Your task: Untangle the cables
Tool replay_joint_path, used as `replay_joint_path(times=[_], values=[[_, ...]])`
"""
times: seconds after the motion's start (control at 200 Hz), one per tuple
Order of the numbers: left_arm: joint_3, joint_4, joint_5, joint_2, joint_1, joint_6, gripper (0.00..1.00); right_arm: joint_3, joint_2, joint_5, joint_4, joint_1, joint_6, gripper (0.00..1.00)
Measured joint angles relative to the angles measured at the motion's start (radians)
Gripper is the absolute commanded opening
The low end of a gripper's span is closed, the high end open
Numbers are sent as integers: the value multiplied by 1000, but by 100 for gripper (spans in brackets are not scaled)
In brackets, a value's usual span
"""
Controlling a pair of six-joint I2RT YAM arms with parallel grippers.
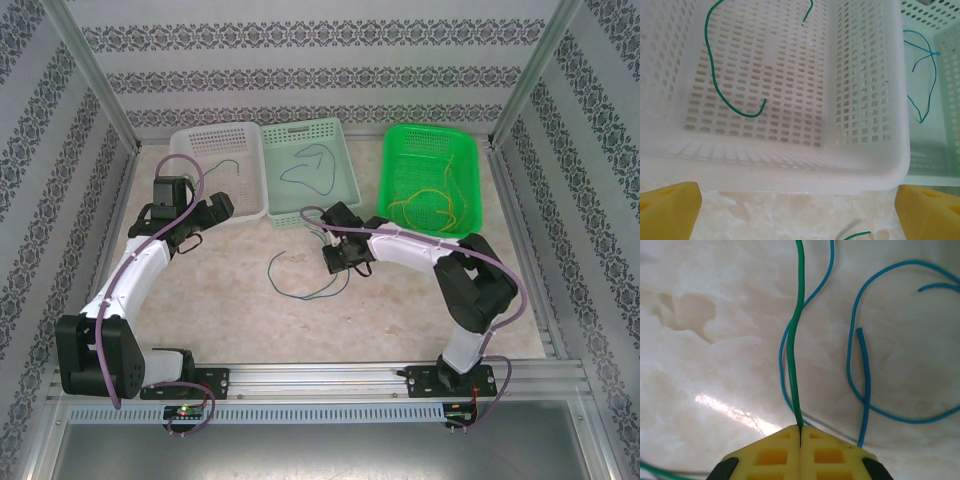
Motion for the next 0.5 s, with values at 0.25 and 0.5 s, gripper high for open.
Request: replay_joint_path(times=[0.25, 0.5], values=[[0, -1, -23, -8, -23, 24, 100, -36, -212, -146, -19, -34, -45, 0], [8, 5, -43, -54, -175, 122, 99, -83, -290, -297, -20, -98, -46, 0]])
